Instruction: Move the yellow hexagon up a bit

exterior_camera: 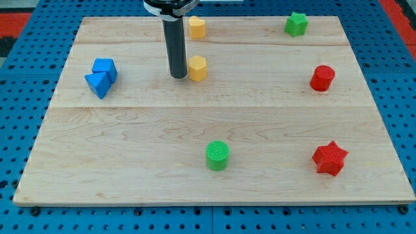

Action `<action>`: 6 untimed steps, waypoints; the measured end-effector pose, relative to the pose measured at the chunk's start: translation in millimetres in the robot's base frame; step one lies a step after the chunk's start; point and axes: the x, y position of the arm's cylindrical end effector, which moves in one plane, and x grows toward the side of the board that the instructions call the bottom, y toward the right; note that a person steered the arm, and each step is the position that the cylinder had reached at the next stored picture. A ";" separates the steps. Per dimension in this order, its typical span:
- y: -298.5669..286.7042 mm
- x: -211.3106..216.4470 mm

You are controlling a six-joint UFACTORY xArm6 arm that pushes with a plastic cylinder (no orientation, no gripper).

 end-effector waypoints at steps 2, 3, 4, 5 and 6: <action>0.0 18.4; 0.0 18.4; 29.4 27.8; 48.7 28.4; 48.7 27.4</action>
